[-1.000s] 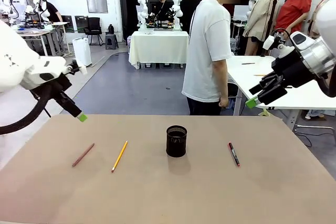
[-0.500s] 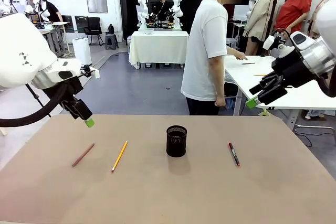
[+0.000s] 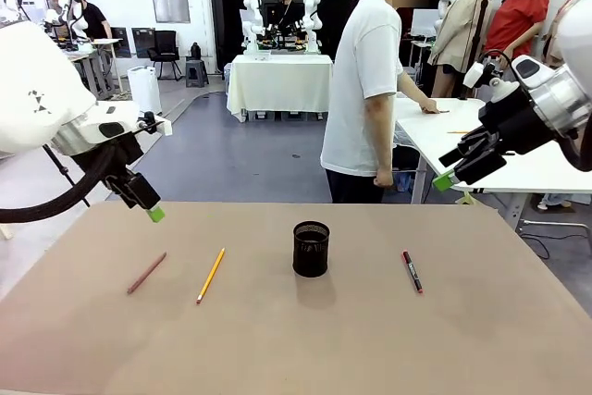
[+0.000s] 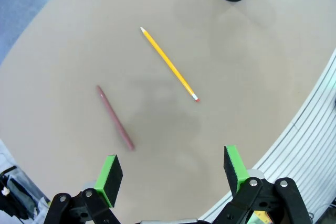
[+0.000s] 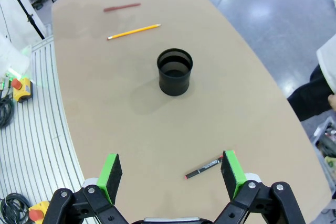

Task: Place the pens into the pen holder.
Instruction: Pick up a writing instrument from the table and place it into the Pen holder.

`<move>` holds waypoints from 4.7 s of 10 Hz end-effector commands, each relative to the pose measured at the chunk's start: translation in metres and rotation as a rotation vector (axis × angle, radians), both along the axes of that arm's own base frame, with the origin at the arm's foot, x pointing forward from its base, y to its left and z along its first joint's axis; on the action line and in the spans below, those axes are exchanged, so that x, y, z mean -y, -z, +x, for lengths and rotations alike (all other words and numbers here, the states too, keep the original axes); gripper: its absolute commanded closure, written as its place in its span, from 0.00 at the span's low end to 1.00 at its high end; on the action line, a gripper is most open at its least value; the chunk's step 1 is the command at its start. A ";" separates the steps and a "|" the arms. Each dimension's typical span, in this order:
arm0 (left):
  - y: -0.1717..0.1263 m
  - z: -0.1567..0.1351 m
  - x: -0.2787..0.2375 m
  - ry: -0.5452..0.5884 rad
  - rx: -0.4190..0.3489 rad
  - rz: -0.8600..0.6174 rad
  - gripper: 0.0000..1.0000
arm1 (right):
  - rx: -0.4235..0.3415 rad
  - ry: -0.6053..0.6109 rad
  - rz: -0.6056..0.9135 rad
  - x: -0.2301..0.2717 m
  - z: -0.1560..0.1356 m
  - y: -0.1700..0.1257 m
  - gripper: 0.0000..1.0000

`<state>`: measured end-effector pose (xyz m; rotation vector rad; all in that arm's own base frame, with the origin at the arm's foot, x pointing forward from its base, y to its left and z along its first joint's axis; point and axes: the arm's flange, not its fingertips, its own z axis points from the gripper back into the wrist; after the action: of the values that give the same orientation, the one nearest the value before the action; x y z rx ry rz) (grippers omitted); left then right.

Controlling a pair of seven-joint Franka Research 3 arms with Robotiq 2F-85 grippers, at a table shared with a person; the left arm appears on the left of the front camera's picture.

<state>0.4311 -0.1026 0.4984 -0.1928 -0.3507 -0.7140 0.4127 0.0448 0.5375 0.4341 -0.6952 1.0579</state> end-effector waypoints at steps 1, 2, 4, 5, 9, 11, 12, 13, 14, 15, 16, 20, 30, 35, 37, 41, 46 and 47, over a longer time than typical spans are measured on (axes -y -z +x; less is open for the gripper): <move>-0.001 0.013 0.023 -0.131 -0.057 0.062 0.00 | -0.006 0.007 0.012 -0.001 0.001 -0.002 0.00; 0.006 0.021 0.052 -0.325 -0.111 0.079 0.00 | -0.006 0.007 0.012 -0.001 0.001 -0.002 0.00; 0.022 0.035 0.090 -0.381 -0.234 0.054 0.00 | -0.006 0.007 0.012 -0.001 0.001 -0.002 0.00; 0.033 0.045 0.103 -0.429 -0.233 0.066 0.00 | -0.006 0.007 0.012 -0.001 0.001 -0.002 0.00; 0.108 0.084 0.146 -0.487 -0.189 0.224 0.00 | -0.006 0.007 0.012 -0.001 0.001 -0.002 0.00; 0.129 0.090 0.154 -0.477 -0.151 0.270 0.00 | -0.006 0.007 0.012 -0.001 0.001 -0.002 0.00; 0.139 0.096 0.156 -0.454 -0.144 0.259 0.00 | -0.006 0.007 0.012 -0.001 0.001 -0.002 0.00; 0.144 0.099 0.158 -0.460 -0.170 0.247 0.00 | -0.006 0.007 0.012 -0.001 0.001 -0.002 0.00; 0.147 0.100 0.157 -0.453 -0.190 0.228 0.00 | -0.006 0.007 0.012 -0.001 0.001 -0.002 0.00; 0.146 0.092 0.156 -0.435 -0.184 0.253 0.00 | -0.006 0.007 0.012 -0.001 0.001 -0.002 0.00; 0.146 0.092 0.156 -0.435 -0.184 0.253 0.00 | -0.006 0.007 0.012 -0.001 0.001 -0.002 0.00; 0.158 0.099 0.159 -0.438 -0.222 0.229 0.00 | -0.006 0.007 0.012 -0.001 0.001 -0.002 0.00; 0.188 0.124 0.154 -0.490 -0.230 0.233 0.88 | -0.006 0.007 0.012 -0.001 0.001 -0.002 0.00; 0.190 0.125 0.151 -0.506 -0.234 0.258 1.00 | -0.006 0.007 0.012 -0.001 0.001 -0.002 0.00; 0.191 0.123 0.148 -0.522 -0.240 0.270 1.00 | -0.006 0.007 0.012 -0.001 0.001 -0.002 0.00; 0.163 0.104 0.140 -0.356 -0.276 0.099 1.00 | -0.006 0.007 0.012 -0.001 0.001 -0.002 0.00; 0.108 0.059 0.099 -0.094 -0.107 -0.256 1.00 | -0.006 0.007 0.012 -0.001 0.001 -0.002 0.00; 0.104 0.054 0.092 -0.026 -0.054 -0.316 1.00 | -0.006 0.007 0.012 -0.001 0.001 -0.002 0.00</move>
<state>0.5027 -0.2183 0.4044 -0.4237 -0.3697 -0.5428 0.4127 0.0451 0.5371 0.4329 -0.6931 1.0582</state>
